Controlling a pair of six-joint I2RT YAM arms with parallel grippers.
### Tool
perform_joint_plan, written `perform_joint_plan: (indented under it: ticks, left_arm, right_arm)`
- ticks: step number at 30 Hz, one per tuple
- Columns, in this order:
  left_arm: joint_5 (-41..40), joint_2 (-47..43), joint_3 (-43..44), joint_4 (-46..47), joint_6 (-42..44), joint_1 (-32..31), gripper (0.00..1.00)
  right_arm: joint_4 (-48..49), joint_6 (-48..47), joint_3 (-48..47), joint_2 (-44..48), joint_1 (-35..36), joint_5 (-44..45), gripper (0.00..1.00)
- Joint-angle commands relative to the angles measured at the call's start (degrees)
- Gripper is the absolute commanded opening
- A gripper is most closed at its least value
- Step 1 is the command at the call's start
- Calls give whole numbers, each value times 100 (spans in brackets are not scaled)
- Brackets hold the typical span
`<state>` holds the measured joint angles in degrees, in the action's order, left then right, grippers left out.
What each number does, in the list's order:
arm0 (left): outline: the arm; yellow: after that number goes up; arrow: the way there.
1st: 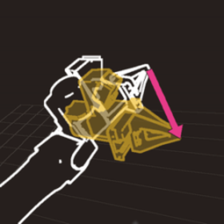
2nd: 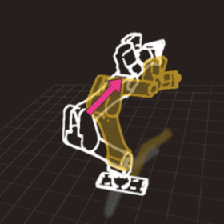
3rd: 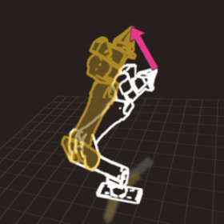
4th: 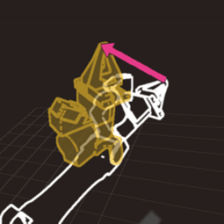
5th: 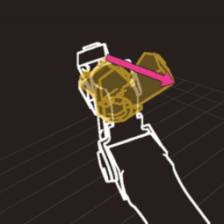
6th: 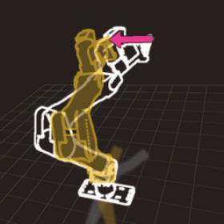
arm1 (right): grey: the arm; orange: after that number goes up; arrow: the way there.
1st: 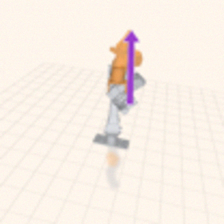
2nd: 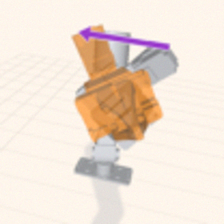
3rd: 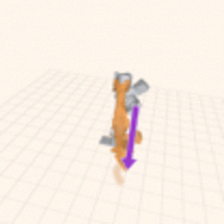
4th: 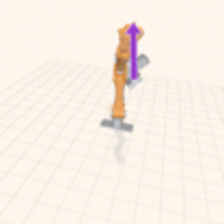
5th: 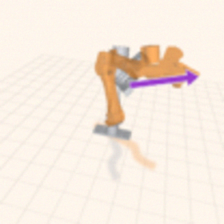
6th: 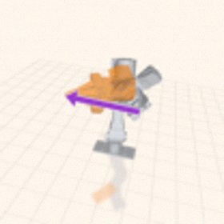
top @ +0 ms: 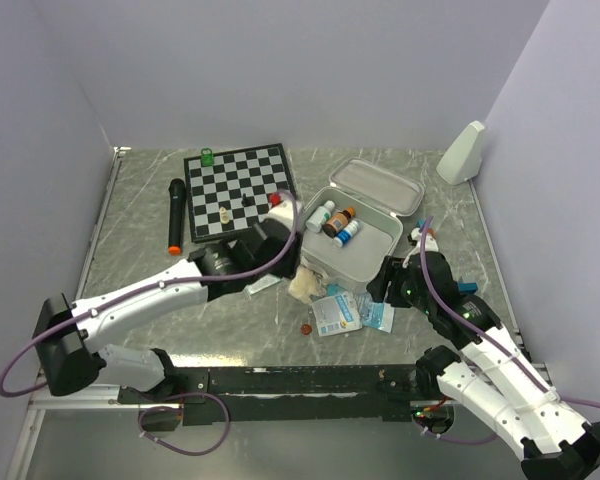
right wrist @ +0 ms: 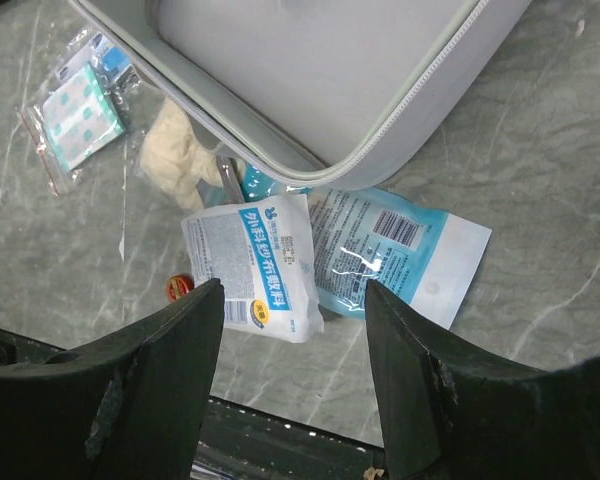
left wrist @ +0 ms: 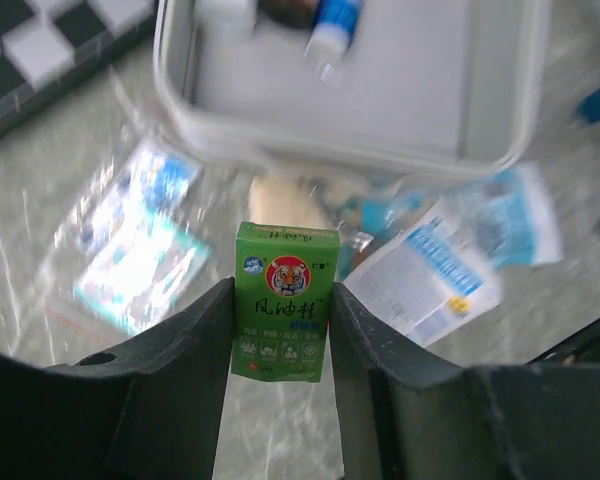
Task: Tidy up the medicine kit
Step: Pick up the medical item at the center of the board, then place the medical item at the medicine box.
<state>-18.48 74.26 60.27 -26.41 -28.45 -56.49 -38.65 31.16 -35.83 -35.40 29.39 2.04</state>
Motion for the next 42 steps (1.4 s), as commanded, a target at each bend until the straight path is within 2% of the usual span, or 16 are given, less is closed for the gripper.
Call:
perform_joint_plan:
  ticks: [1,4,10,18,23,30,35,39,42]
  left_arm:
    - [168,745,1176,216,708,15,45]
    - [432,1851,2143,102,981,120,42]
    - [1399,3216,3165,373,1069,604,38]
    - [1295,4719,4642,-39,1403,709,37]
    - [1005,4809,4521,-30,1404,885,36]
    - [697,4317,3537,101,1482,1079,36]
    - [530,4272,3272,57,1447,1087,38]
    - [547,4307,3263,66,1403,1087,49]
    - [477,4168,3254,66,1359,1087,64]
  right_arm:
    - [33,-31,-275,-37,41,59,65]
    - [-2,-13,-275,-29,41,42,65]
    - [-186,-48,-345,129,41,147,65]
    - [-336,-180,-582,51,41,279,65]
    - [-301,-224,-556,42,41,367,66]
    - [-178,-250,-521,-72,41,367,66]
    - [-37,-242,-486,-195,41,270,66]
    - [-46,-233,-503,-213,41,261,66]
    - [-72,-233,-512,-178,32,279,66]
